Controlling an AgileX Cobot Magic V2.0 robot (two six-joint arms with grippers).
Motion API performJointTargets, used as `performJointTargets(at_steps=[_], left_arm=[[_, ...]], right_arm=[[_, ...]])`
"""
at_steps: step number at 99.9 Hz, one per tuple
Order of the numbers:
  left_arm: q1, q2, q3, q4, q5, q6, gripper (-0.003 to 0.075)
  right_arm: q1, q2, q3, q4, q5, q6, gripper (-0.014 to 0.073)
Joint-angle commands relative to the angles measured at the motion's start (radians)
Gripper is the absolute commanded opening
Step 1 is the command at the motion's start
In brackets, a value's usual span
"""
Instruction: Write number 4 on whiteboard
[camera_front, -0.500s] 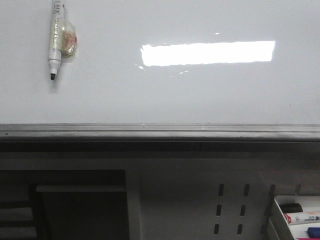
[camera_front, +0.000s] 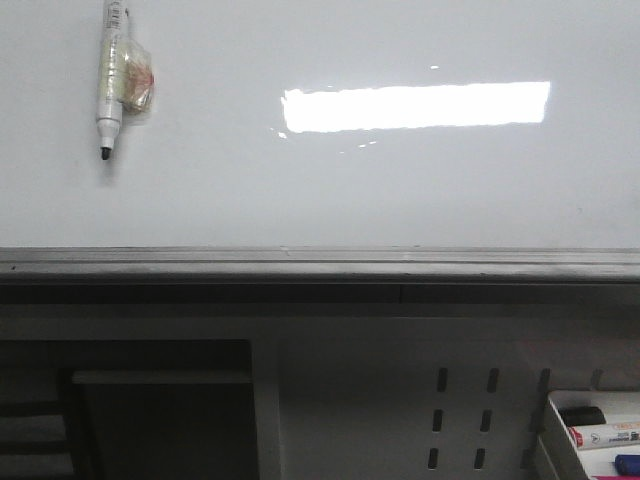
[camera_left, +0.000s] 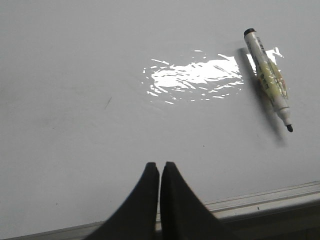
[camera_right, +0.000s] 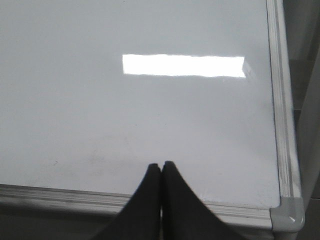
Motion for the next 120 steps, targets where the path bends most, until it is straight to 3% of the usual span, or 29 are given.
performJointTargets(at_steps=[1,66,89,100,120], left_arm=[[0.001,-0.027,0.028,-0.01,-0.078,-0.007,-0.002],[0.001,-0.027,0.028,-0.012,-0.079,-0.007,-0.002],[0.001,-0.027,0.028,-0.11,-0.079,-0.007,-0.002],[0.001,-0.027,0.028,-0.164,-0.077,-0.007,-0.002],[0.001,-0.027,0.027,-0.448,-0.091,-0.007,-0.002]], right_arm=[[-0.001,-0.021,0.021,-0.012,-0.087,-0.004,-0.0064],[-0.001,-0.021,0.021,-0.012,-0.092,-0.004,-0.0064],[-0.001,-0.021,0.021,-0.003,-0.09,-0.004,-0.0064],[-0.001,-0.021,0.021,0.069,-0.09,-0.004,-0.0064],[-0.001,-0.021,0.021,0.326,-0.092,-0.004,-0.0064]])
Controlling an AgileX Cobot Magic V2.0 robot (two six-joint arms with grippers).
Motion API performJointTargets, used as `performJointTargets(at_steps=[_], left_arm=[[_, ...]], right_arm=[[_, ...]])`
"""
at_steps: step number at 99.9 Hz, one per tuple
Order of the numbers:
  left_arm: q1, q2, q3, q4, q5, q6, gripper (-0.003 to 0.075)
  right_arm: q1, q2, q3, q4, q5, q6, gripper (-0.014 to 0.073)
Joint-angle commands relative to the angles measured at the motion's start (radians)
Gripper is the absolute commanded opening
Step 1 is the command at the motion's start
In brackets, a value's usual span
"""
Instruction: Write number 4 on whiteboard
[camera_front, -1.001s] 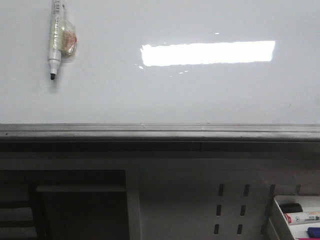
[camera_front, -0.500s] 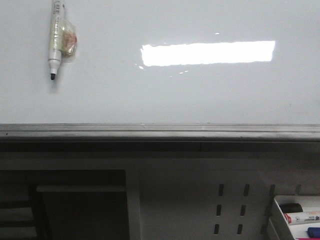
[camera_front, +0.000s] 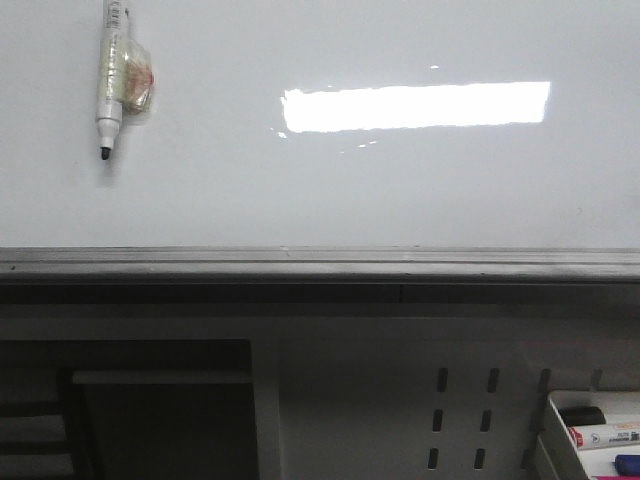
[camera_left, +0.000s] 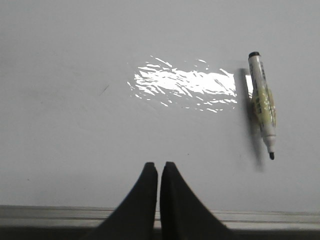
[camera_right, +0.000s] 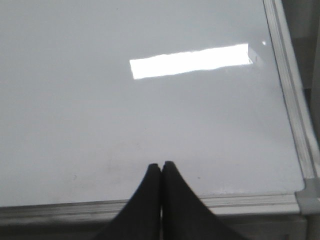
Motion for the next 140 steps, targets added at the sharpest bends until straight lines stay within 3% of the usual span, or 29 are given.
performJointTargets(at_steps=[1,15,28,45,66,87,96,104,116,121,130,140], left_arm=[[0.001,-0.027,0.027,-0.156,-0.093,-0.007,-0.002],[0.001,-0.027,0.027,-0.379,-0.123,-0.007,-0.002],[0.001,-0.027,-0.001,-0.437,-0.086,-0.007,-0.0021],[0.001,0.032,-0.105,-0.342,0.045,0.0,-0.0021],[0.001,0.278,-0.316,-0.112,0.243,0.004,-0.002],[0.001,0.526,-0.472,-0.131,0.366,0.122,-0.002],[0.001,0.597,-0.501,-0.224,0.377,0.208,-0.001],[0.001,0.651,-0.521,-0.377,0.38,0.341,0.0051],[0.001,0.724,-0.535,-0.628,0.38,0.552,0.0261],[0.001,0.758,-0.541,-0.719,0.38,0.629,0.0345],[0.001,0.82,-0.548,-0.882,0.387,0.778,0.0433],[0.001,0.896,-0.571,-1.037,0.439,0.954,0.0419]], right_arm=[[-0.001,-0.021,0.021,0.127,-0.092,-0.004,-0.0064],[-0.001,-0.021,0.021,0.36,-0.088,-0.004,-0.0064],[-0.001,-0.015,-0.004,0.374,0.005,-0.004,-0.0061],[-0.001,0.074,-0.102,0.341,0.159,-0.023,-0.0043],[-0.001,0.369,-0.321,0.262,0.297,-0.092,-0.0043],[-0.001,0.597,-0.493,0.262,0.416,-0.157,-0.0044],[-0.001,0.638,-0.517,0.29,0.436,-0.209,-0.0027],[-0.001,0.657,-0.53,0.359,0.459,-0.286,0.008],[-0.001,0.665,-0.535,0.447,0.463,-0.34,0.0346],[-0.001,0.665,-0.537,0.45,0.463,-0.34,0.0414],[-0.001,0.665,-0.539,0.45,0.463,-0.342,0.0428],[-0.001,0.665,-0.539,0.452,0.463,-0.342,0.0426]])
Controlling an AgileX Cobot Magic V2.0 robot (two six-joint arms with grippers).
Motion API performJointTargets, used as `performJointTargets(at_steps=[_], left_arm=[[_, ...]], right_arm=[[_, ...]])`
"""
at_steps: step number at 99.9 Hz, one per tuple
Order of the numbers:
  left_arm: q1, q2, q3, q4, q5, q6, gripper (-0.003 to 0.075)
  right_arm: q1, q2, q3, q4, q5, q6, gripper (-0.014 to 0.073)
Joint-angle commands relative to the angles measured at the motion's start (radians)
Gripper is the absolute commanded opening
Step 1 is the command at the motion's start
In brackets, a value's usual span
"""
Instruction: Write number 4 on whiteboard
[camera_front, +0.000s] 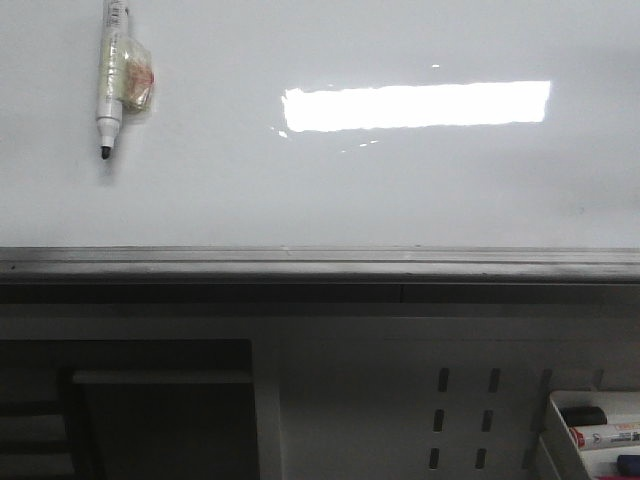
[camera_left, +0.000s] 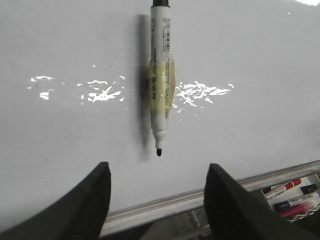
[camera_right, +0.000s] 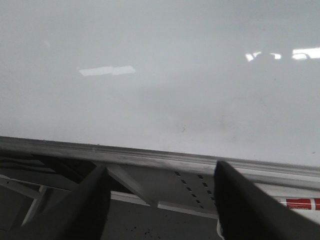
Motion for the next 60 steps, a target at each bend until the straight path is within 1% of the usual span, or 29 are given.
performJointTargets(at_steps=[1,9,18,31,48,60], left_arm=[[0.001,0.057,-0.057,-0.201,0.026,0.176,0.0417],[0.001,0.13,-0.087,-0.276,0.072,0.262,0.0407],[0.001,0.194,-0.118,-0.311,0.102,0.296,0.0407],[0.001,0.278,-0.169,-0.314,0.15,0.308,0.0407],[0.001,0.364,-0.208,-0.323,0.15,0.354,0.0407],[0.001,0.403,-0.229,-0.323,0.152,0.361,0.0407]], right_arm=[[-0.001,0.006,-0.037,0.034,-0.039,-0.015,0.0426],[-0.001,0.006,-0.037,0.035,-0.039,-0.015,0.0426],[-0.001,0.006,-0.037,0.035,-0.039,-0.015,0.0426],[-0.001,0.006,-0.037,0.035,-0.039,-0.015,0.0426],[-0.001,0.006,-0.037,0.035,-0.039,-0.015,0.0426],[-0.001,0.006,-0.037,0.035,-0.039,-0.015,0.0426]])
